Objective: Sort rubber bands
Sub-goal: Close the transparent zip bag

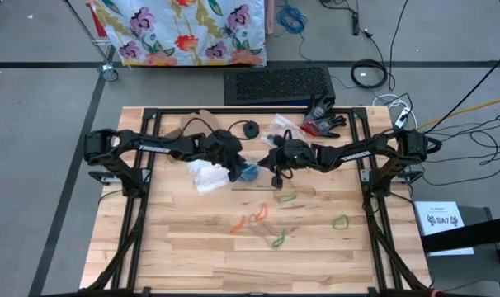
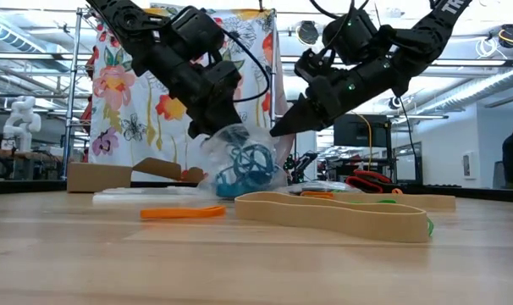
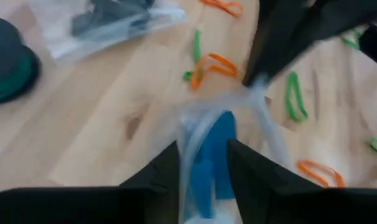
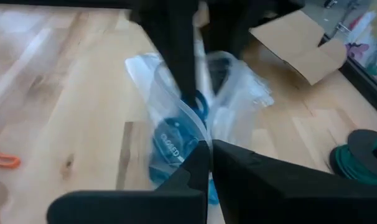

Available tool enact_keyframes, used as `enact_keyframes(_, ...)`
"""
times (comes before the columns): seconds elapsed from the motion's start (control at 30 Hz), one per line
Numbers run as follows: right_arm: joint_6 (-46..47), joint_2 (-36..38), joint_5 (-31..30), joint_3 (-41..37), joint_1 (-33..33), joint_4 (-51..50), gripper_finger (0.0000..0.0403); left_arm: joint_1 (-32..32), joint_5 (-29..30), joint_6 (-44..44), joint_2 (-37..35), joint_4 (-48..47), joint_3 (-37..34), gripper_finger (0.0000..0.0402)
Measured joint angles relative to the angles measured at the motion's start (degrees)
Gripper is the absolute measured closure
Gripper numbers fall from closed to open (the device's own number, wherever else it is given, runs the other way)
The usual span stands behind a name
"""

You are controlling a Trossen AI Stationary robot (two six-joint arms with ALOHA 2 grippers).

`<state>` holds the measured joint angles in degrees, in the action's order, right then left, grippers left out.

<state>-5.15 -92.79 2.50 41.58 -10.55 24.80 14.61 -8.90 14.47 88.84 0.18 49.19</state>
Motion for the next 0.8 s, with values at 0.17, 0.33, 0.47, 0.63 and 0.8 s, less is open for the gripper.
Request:
enact_keyframes(0.17, 0.00, -0.02, -1.13, 0.00, -0.02, 0.30, 0.0402, -0.04, -3.21, -1.38, -3.37, -1.00, -0.02, 0.0273)
enact_keyframes(0.33, 0.00, -0.02, -1.11, 0.00, -0.02, 0.27, 0.0403, -0.02, -1.03, -3.03, -9.40, -2.26, -0.02, 0.0273)
enact_keyframes(0.47, 0.00, -0.02, -1.17, 0.00, -0.02, 0.28, 0.0403, -0.68, 6.97, -4.81, -13.99, -6.32, 0.00, 0.0273)
enact_keyframes(0.63, 0.39, -0.02, -1.15, 0.00, -0.02, 0.23, 0.0403, -3.01, 15.97, -6.13, -17.58, -8.18, -1.42, 0.0272)
enact_keyframes(0.8, 0.92, -0.02, -1.15, 0.00, -0.02, 0.21, 0.0403, -4.37, 19.14, -3.92, -20.77, -4.74, -8.48, 0.0272)
